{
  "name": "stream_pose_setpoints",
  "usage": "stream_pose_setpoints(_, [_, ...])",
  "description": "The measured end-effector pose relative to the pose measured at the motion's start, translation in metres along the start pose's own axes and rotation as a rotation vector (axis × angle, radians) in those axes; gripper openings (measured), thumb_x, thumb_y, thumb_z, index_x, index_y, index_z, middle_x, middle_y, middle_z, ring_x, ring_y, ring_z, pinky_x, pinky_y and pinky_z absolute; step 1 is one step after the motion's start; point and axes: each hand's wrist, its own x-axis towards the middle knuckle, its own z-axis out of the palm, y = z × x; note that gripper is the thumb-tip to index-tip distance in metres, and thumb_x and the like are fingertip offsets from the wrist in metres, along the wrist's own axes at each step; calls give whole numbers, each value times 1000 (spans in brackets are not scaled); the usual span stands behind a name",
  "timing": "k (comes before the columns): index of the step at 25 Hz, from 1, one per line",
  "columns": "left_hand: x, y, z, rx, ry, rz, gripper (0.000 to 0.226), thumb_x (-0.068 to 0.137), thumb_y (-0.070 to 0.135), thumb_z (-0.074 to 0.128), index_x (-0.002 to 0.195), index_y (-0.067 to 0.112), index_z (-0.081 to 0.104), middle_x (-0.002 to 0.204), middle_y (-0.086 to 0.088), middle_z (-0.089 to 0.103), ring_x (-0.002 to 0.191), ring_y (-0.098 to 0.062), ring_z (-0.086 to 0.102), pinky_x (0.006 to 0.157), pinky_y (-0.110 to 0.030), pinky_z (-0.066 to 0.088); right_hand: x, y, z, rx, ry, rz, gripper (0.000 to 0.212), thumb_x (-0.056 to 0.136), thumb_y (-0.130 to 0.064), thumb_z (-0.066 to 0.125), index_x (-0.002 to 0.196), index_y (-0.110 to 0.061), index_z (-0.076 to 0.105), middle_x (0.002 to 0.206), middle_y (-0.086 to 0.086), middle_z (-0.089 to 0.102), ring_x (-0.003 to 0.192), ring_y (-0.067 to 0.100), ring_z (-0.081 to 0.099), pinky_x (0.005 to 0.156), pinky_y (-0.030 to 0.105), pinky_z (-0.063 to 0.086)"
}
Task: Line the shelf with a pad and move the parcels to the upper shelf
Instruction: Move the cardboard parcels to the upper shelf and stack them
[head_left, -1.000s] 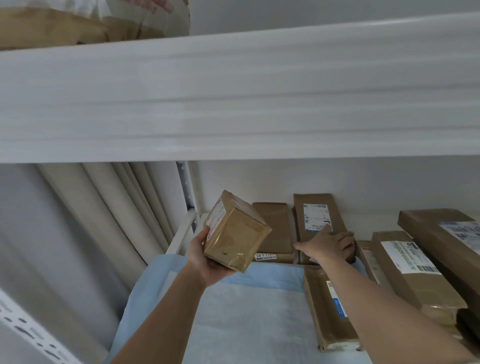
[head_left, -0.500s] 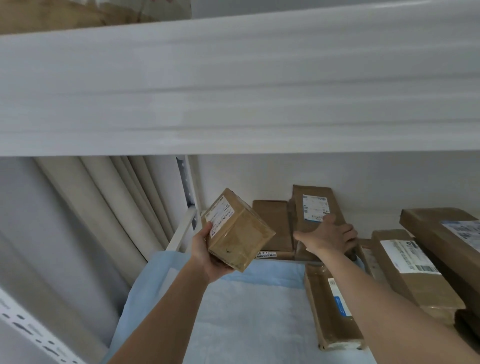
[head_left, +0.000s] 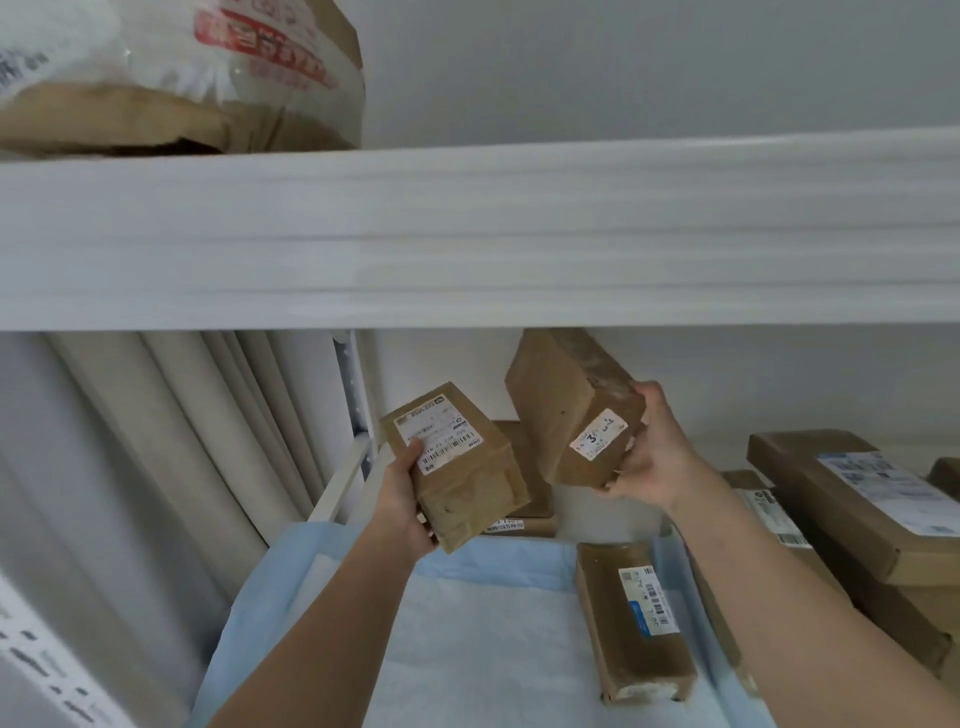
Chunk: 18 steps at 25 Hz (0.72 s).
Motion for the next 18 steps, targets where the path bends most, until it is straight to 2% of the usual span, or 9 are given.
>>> stream_pose_setpoints(2, [-14,-1,12,36,23,19,25,88,38,66,94,13,65,89,-12,68,80,-29,64,70,-42,52,-11,5,-14,110,-93,58,58,75,-65,49,101,-15,66,110,18,68,113,36,54,96,53,40])
stream_pose_setpoints(4, [-21,-5,17,50,49,50,29,84,35,72,101,13,67,93,-13,72,82,-32,69,67,-44,56,-18,13,-24,145,-164,94,70,75,-69,46,116,-15,66,117,21,67,116,39,53,96,56,40])
stream_pose_setpoints(6, [-25,-10,18,50,84,111,53,68,39,82,111,12,67,99,-15,74,88,-36,71,76,-54,58,-28,16,-29,154,-179,94,74,76,-71,45,121,-16,65,118,22,67,117,40,53,96,56,41])
stream_pose_setpoints(8, [-10,-24,14,141,204,194,84,41,49,86,114,15,63,107,-13,71,89,-38,70,78,-56,57,-42,15,-31,100,-217,59,76,76,-72,44,121,-14,65,117,21,68,118,39,53,98,53,41])
stream_pose_setpoints(9, [-4,-31,15,216,273,212,96,27,54,83,114,18,61,111,-12,67,90,-37,68,79,-55,57,-51,15,-31,41,-239,31,75,77,-72,46,121,-14,64,117,20,68,117,37,54,98,51,42])
stream_pose_setpoints(11, [-18,-38,24,321,390,242,105,20,60,76,117,24,56,117,-11,59,97,-38,63,84,-54,54,-68,18,-27,-124,-277,-45,68,78,-69,55,120,-16,62,115,17,69,114,33,58,97,45,44])
stream_pose_setpoints(13, [-61,-43,37,464,459,203,103,34,63,74,126,26,49,122,-12,49,108,-39,53,94,-54,48,-87,20,-27,-310,-349,-151,68,75,-63,64,125,-18,57,112,13,70,110,29,61,97,42,44])
stream_pose_setpoints(15, [-97,-52,42,538,475,161,89,60,60,69,137,23,41,133,-15,40,119,-41,45,103,-53,40,-105,23,-28,-458,-446,-232,78,69,-65,69,129,-17,57,115,10,69,112,28,61,100,39,43])
stream_pose_setpoints(18, [-124,-65,39,485,455,206,61,84,48,57,136,20,42,139,-16,38,123,-43,43,106,-53,38,-133,23,-25,-469,-453,-244,65,77,-55,63,128,-15,58,119,9,67,109,26,64,94,40,51])
